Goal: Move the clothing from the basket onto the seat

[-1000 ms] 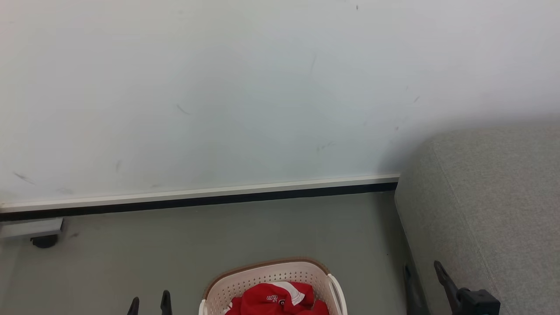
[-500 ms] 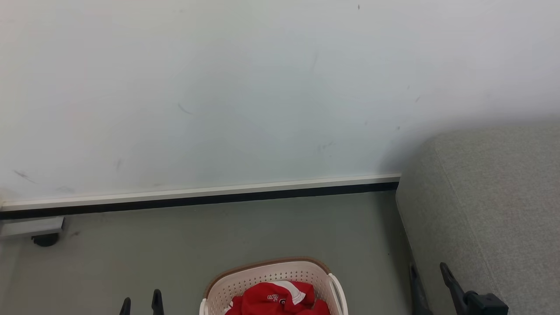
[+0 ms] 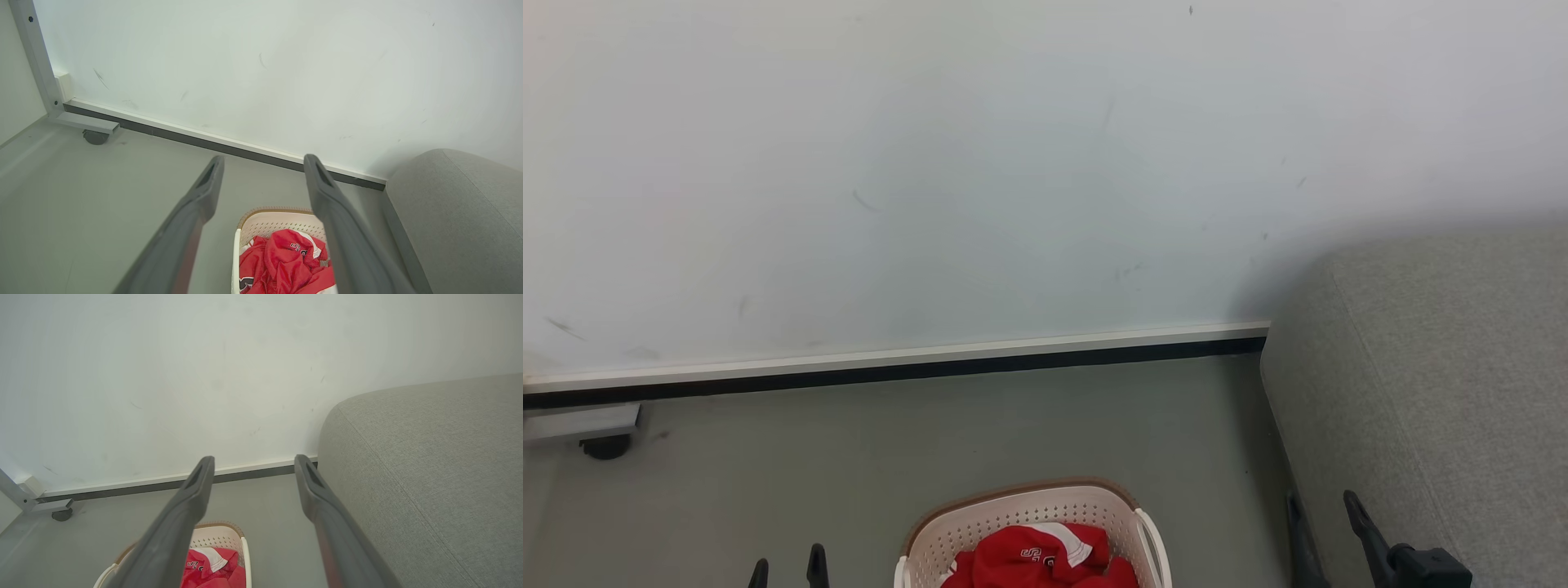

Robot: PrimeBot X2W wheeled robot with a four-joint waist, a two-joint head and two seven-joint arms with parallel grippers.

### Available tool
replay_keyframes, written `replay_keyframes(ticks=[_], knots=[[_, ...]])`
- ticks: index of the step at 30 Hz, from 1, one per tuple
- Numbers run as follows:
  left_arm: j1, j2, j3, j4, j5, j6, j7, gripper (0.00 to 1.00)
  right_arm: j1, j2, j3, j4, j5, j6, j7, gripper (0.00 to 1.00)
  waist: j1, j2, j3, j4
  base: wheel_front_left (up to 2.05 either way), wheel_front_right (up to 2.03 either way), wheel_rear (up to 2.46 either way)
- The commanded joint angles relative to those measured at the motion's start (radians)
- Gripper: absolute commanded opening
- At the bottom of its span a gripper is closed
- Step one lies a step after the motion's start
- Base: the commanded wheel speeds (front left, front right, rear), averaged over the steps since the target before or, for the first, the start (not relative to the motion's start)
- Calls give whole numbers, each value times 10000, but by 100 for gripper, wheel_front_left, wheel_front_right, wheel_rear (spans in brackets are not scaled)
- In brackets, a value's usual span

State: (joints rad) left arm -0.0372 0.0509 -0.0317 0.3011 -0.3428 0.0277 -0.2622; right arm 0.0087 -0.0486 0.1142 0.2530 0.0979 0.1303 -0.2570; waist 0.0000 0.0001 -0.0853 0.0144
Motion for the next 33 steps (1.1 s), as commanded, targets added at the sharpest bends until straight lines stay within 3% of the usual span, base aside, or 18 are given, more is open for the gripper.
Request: replay_keyframes(ticks=[1, 10, 18, 33], knots=[[156, 49, 65, 46, -28, -53, -51, 100, -33, -30, 27, 24, 60, 7, -69, 100, 0, -1, 13, -5, 0, 0, 0], [95, 37, -108, 167, 126, -12, -51, 100, -152, -30, 152, -38, 3, 7, -77, 100, 0, -1, 187, -118, 0, 0, 0], [-876, 39, -1232, 1009, 950, -137, 319, 100, -377, -29, 250, -242, -330, 7, -75, 100, 0, -1, 820, -399, 0, 0, 0], [-5434, 40, -2896, 4606, 1938, -284, 1528, 100, -1716, -20, 676, -1870, -399, 6, -68, 100, 0, -1, 5084, -2369, 0, 0, 0]])
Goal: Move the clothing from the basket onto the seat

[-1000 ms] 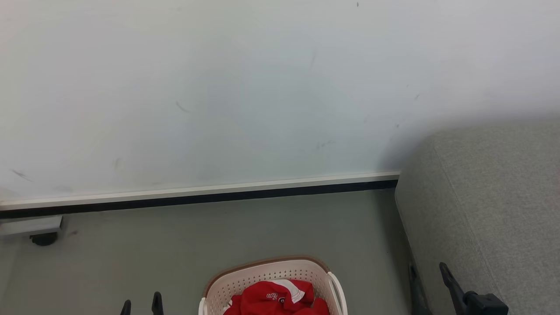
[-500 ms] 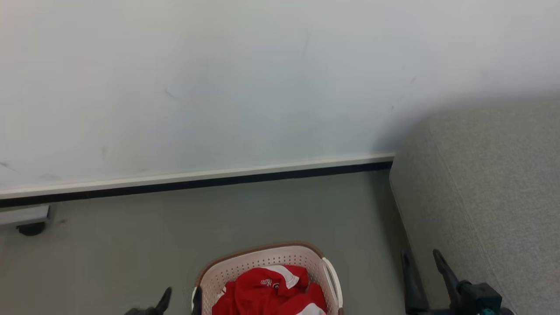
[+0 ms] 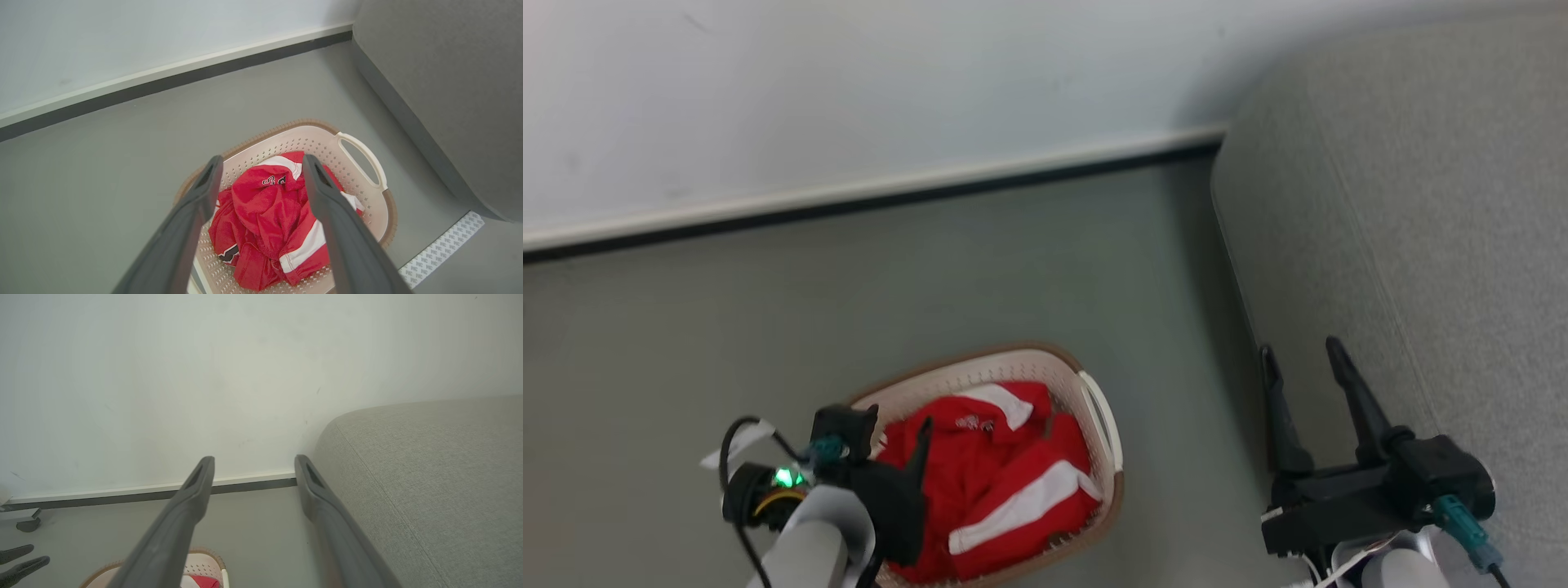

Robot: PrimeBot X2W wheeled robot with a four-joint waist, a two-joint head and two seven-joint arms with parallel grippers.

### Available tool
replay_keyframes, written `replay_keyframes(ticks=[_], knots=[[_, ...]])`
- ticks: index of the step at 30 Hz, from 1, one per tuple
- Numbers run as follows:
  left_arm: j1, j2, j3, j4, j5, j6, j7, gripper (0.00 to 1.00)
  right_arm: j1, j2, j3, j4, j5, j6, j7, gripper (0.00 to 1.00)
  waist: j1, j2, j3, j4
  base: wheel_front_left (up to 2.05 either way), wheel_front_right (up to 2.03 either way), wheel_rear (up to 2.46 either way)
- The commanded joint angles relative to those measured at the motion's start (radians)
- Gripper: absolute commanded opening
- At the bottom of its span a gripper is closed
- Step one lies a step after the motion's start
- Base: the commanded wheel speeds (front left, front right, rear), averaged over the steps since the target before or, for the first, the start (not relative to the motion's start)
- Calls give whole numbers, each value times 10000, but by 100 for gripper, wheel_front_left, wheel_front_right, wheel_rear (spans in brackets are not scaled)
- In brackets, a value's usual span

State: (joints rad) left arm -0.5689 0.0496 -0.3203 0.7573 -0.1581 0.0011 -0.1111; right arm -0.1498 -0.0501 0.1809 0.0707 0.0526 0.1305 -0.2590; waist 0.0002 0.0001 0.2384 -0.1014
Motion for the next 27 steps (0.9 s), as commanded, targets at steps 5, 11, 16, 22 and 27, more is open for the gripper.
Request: replay_keyframes(ticks=[5, 11, 16, 22, 27], knots=[[-1544, 107, -264, 1303, 300, -173, 394, 100, -393, 2, 14, -983, 201, 4, -69, 100, -2, -1, 3301, -1617, 0, 0, 0], [-2793, 298, -643, 2608, 785, 157, 412, 100, -348, 7, -88, -2372, 340, 4, -67, 100, -2, -1, 4659, -1866, 0, 0, 0], [-3527, 340, -885, 3435, 1128, 624, 471, 100, 24, 7, -128, -3087, 412, 4, -67, 100, -2, -1, 5518, -1862, 0, 0, 0], [-4305, 543, -967, 4160, 1331, 1515, 638, 100, 383, 5, 215, -3443, 561, 4, -68, 100, -2, -1, 6181, -1953, 0, 0, 0], [-4779, 557, -901, 4569, 1243, 1870, 945, 100, 587, 3, 360, -3581, 613, 4, -70, 100, -2, -1, 6552, -1982, 0, 0, 0]])
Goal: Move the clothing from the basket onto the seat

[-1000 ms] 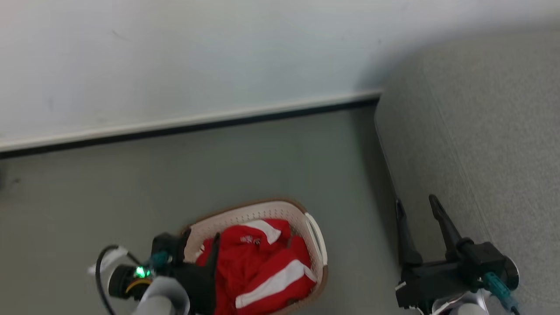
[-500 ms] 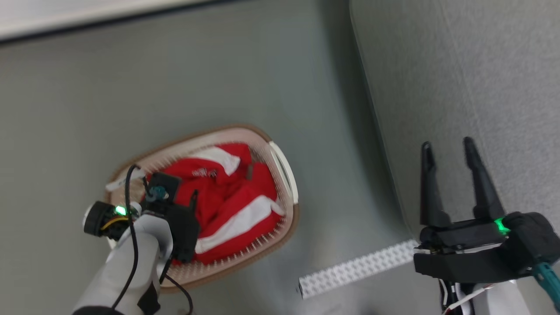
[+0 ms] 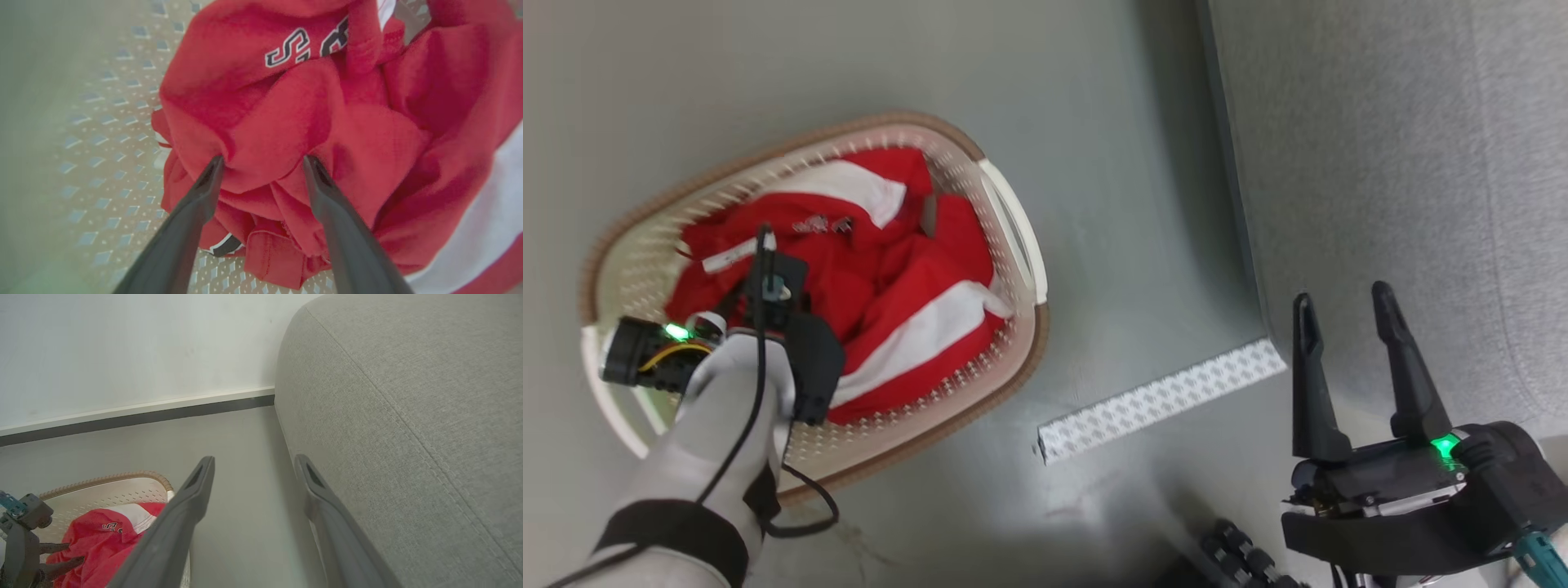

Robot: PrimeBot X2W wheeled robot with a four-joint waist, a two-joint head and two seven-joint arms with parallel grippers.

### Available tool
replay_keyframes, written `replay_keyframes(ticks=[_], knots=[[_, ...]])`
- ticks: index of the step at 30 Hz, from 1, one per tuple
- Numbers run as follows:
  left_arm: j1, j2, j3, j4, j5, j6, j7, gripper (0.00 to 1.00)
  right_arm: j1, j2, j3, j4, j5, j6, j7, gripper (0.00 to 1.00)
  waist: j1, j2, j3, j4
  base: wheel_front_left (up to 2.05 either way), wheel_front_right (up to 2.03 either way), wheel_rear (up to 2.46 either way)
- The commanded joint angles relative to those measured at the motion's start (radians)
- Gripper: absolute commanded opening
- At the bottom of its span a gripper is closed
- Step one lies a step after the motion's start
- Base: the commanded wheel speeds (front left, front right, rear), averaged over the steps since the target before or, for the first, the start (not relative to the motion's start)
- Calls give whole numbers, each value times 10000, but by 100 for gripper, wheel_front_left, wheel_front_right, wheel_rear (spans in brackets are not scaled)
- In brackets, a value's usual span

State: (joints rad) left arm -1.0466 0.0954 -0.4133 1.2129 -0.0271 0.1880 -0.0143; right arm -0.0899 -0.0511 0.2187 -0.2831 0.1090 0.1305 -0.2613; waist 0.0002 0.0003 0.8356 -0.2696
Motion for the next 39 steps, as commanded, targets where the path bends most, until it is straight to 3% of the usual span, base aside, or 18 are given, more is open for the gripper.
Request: replay_keyframes(ticks=[1, 6, 7, 8, 9, 12, 19, 27, 31, 39], knots=[[-76, 142, -4, 86, -35, 42, 31, 100, 15, 13, 25, -44, 80, 4, -47, 100, -2, -3, 640, -311, 0, 0, 0], [-359, 355, 46, 408, -172, 96, 345, 100, 75, 12, 258, -113, 181, 4, -48, 100, -2, -3, 860, -451, 0, 0, 0], [-367, 416, 16, 446, -180, 49, 385, 92, 89, 10, 283, -106, 193, 4, -48, 100, -2, -3, 857, -471, 0, 0, 0], [-363, 460, -5, 465, -185, 0, 315, 5, 115, 10, 296, -84, 225, 4, -46, 100, -2, -3, 839, -484, 0, 0, 0], [-340, 473, 0, 499, -238, -26, 326, 0, 142, 10, 297, -64, 245, 4, -48, 100, -2, -3, 808, -482, 0, 0, 0], [-362, 491, 77, 574, -395, -284, 178, 0, 125, 12, 301, 31, 292, 4, -47, 100, -2, -3, 594, -395, 0, 0, 0], [221, -53, 66, 558, -804, -671, -827, 0, -165, 5, 335, 505, 126, 4, -47, 100, -2, -3, -620, 43, 0, 0, 0], [1501, -436, -222, 502, -1294, -1525, -1796, 0, 322, -5, 467, 2058, -337, 4, -47, 100, -2, -3, -3884, 843, 0, 0, 0], [2511, -465, -599, -306, -2342, -2104, -1748, 0, 883, -8, 523, 3020, -465, 4, -47, 100, -2, -3, -5930, 1324, 0, 0, 0], [3060, -460, -2086, -2235, -4537, -1818, -1062, 0, 1699, -8, 566, 3775, -515, 4, 384, 100, -2, -3, -8469, 2333, 0, 0, 0]])
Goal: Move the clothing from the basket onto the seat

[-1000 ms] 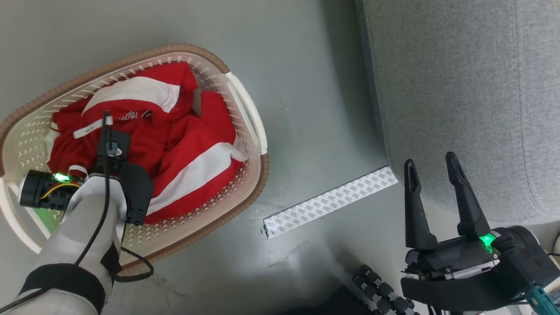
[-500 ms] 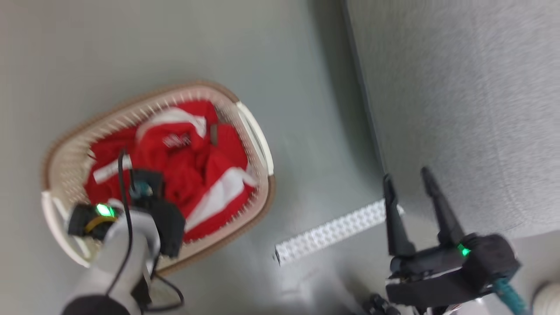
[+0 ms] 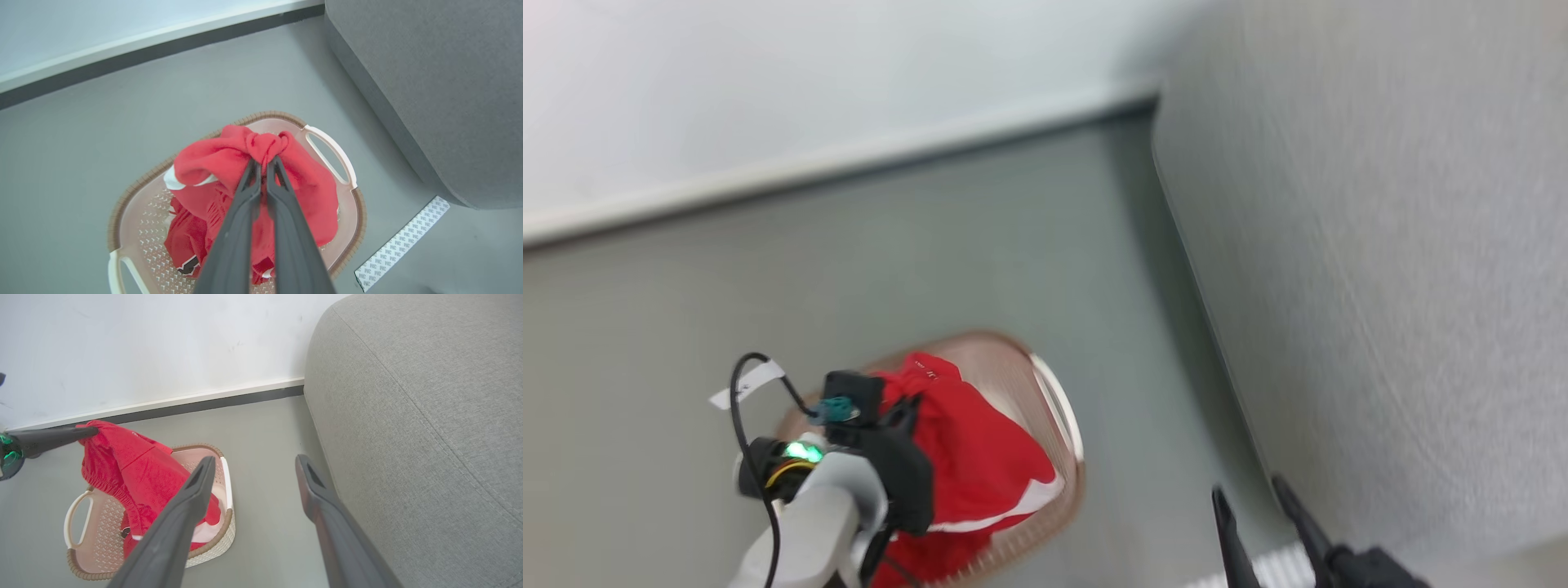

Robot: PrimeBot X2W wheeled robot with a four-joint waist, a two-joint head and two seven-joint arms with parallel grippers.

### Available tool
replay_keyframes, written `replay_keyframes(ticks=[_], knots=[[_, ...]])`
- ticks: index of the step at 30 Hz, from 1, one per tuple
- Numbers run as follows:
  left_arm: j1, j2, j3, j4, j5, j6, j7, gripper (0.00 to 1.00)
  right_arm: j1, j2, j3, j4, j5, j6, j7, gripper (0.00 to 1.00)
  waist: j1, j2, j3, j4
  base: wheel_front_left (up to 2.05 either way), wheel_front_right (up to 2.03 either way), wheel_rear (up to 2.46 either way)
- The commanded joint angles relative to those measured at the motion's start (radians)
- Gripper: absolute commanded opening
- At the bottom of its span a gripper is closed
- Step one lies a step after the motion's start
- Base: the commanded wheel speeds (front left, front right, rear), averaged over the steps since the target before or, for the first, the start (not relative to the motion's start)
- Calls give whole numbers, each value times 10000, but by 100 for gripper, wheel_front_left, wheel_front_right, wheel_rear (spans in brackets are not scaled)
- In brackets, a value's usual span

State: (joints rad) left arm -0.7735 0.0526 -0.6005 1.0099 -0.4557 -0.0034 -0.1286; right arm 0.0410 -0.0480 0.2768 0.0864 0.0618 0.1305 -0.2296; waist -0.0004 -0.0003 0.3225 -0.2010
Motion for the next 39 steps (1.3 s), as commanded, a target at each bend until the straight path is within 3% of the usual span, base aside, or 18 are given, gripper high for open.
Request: replay_keyframes(ticks=[1, 12, 28, 39], knots=[[297, -38, -412, -435, -472, 190, 156, 0, 443, -39, -16, 62, -55, 4, 150, 100, 4, 3, -3479, 1745, 0, 0, 0], [-606, -21, -1984, -2591, -2228, 991, 326, 0, 347, -35, 173, -40, -200, 4, 675, 100, 4, 3, -4301, 2373, 0, 0, 0], [-1860, -23, -3627, -4407, -3363, 1969, 36, 0, -768, -28, 570, 576, 471, 4, 1061, 100, 4, 3, -4509, 2674, 0, 0, 0], [-2045, -27, -4403, -5226, -4122, 2161, 146, 0, -1797, -33, 746, 996, 622, 4, 1286, 100, 4, 3, -4444, 2935, 0, 0, 0]])
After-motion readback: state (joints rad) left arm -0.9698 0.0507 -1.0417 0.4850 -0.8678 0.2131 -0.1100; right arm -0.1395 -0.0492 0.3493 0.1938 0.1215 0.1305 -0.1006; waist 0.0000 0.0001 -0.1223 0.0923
